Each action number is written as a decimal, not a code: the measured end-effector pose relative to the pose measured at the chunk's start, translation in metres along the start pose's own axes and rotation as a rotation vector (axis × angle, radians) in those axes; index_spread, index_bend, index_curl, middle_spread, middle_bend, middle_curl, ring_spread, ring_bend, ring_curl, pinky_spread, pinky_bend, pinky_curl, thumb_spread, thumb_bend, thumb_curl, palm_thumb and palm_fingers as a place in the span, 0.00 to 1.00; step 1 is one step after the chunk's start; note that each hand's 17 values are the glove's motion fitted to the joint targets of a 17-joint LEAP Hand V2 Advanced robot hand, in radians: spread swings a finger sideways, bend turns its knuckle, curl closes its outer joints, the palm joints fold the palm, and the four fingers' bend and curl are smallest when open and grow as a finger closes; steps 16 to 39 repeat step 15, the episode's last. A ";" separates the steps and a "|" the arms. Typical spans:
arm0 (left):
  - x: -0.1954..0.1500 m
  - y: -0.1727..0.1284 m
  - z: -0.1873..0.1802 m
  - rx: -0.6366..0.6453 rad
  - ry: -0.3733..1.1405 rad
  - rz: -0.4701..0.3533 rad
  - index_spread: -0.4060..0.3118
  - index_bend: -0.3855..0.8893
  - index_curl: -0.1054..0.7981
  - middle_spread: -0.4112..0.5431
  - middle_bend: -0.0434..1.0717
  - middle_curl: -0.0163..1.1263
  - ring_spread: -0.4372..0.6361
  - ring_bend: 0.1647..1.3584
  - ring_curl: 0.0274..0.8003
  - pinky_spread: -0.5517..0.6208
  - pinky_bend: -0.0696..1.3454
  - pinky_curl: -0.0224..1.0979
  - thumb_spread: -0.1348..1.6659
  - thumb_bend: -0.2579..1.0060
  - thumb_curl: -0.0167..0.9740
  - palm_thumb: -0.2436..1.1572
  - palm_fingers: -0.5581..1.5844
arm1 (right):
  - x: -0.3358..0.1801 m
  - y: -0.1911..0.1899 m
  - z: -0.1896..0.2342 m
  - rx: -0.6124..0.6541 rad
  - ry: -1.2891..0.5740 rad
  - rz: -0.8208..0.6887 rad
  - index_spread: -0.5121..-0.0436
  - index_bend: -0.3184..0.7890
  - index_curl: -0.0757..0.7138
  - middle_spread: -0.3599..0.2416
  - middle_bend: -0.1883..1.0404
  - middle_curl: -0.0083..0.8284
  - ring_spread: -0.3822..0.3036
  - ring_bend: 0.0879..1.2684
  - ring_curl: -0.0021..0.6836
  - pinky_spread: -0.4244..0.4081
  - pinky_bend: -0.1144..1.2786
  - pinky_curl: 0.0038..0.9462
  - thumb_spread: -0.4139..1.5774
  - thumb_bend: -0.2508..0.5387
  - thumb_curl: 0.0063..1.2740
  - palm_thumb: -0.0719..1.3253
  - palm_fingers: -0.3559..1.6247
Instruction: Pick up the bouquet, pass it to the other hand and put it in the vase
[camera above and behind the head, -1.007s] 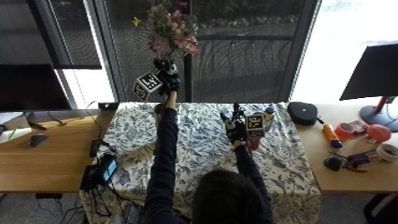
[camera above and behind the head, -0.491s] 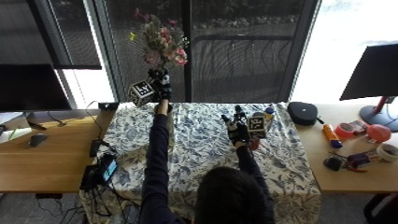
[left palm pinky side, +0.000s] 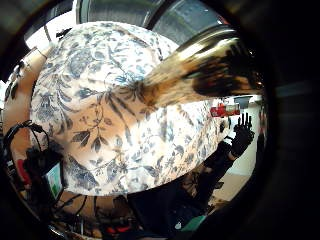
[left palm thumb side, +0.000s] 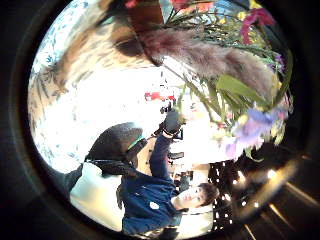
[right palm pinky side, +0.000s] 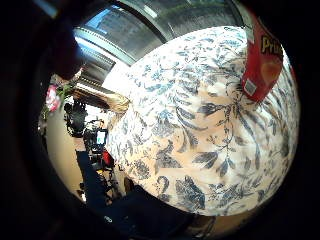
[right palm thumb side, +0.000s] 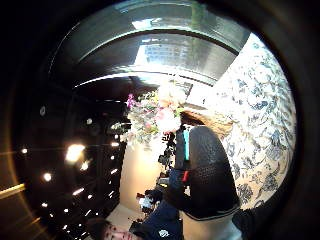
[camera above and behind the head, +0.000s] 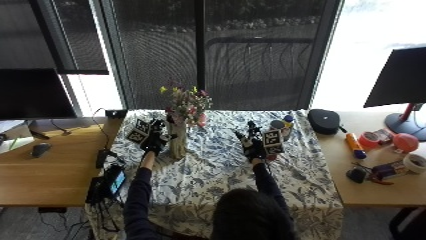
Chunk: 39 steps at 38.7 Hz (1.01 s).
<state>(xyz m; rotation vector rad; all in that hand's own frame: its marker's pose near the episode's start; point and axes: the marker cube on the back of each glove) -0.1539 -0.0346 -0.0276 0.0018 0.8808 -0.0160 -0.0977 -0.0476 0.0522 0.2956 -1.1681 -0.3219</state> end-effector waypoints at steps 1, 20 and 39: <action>-0.002 0.002 0.000 -0.005 0.010 -0.009 0.67 0.31 0.52 0.67 0.20 0.32 0.70 0.32 0.38 0.77 0.31 0.34 0.51 0.17 0.53 0.43 0.13 | 0.003 0.002 0.000 -0.002 0.004 0.065 0.23 0.44 0.44 0.27 0.30 0.39 0.46 0.20 0.42 0.65 0.39 0.34 0.79 0.30 0.33 0.44 0.22; -0.086 -0.034 -0.029 0.154 -0.220 -0.129 0.75 0.33 0.34 0.82 0.18 0.27 0.86 0.28 0.32 0.89 0.28 0.31 0.54 0.17 0.45 0.43 0.14 | -0.004 0.008 0.017 -0.009 0.099 0.017 0.24 0.44 0.46 0.22 0.29 0.37 0.46 0.18 0.42 0.65 0.37 0.35 0.79 0.30 0.33 0.47 0.24; -0.086 -0.034 -0.029 0.154 -0.220 -0.129 0.75 0.33 0.34 0.82 0.18 0.27 0.86 0.28 0.32 0.89 0.28 0.31 0.54 0.17 0.45 0.43 0.14 | -0.004 0.008 0.017 -0.009 0.099 0.017 0.24 0.44 0.46 0.22 0.29 0.37 0.46 0.18 0.42 0.65 0.37 0.35 0.79 0.30 0.33 0.47 0.24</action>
